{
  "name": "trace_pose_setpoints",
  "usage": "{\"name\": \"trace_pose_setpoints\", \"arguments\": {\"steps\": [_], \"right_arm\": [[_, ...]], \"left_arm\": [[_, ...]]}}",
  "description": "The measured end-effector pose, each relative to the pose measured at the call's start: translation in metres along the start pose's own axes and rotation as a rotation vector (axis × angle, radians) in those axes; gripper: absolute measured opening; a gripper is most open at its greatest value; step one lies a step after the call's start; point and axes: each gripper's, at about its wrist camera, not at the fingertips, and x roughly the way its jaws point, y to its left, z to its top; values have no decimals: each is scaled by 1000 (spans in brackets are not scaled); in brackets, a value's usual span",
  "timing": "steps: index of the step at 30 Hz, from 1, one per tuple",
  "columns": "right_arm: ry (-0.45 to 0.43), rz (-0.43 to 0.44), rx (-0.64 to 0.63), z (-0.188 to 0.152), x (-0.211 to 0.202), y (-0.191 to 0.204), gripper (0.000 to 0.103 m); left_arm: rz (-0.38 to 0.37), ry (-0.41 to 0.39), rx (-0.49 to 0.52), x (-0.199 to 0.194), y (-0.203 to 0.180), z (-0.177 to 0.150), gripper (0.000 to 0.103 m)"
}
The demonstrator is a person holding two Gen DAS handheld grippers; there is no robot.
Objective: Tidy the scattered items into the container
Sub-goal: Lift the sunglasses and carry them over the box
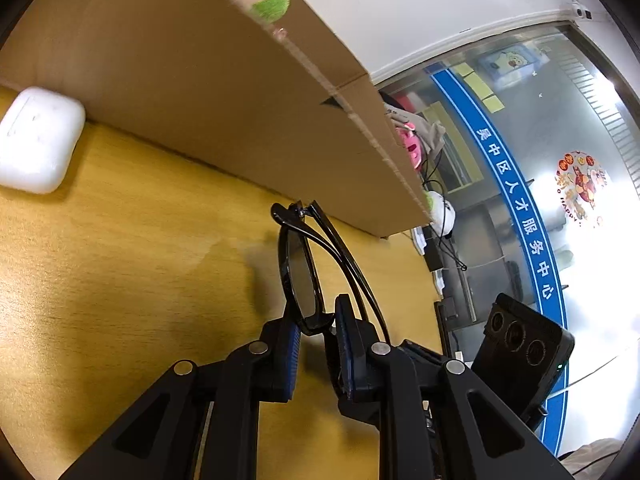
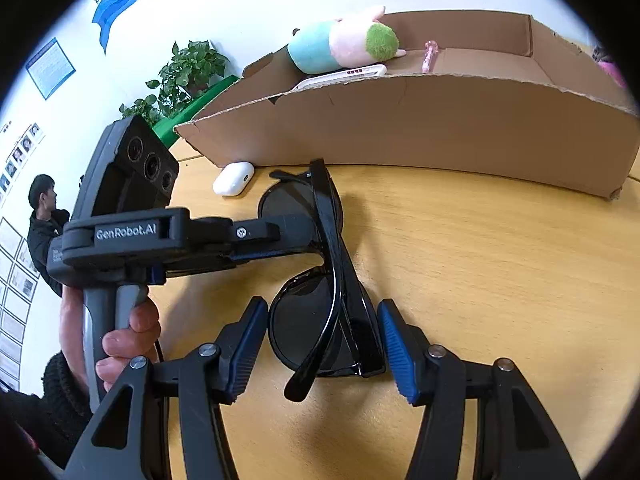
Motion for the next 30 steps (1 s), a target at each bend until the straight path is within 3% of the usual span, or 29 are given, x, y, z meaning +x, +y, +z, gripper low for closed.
{"name": "trace_pose_setpoints", "arguments": {"steps": [14, 30], "right_arm": [[-167, 12, -39, 32, -65, 1, 56], [-253, -85, 3, 130, -103, -34, 55]], "left_arm": [[-33, -53, 114, -22, -75, 45, 17], [-58, -1, 299, 14, -169, 154, 16]]}}
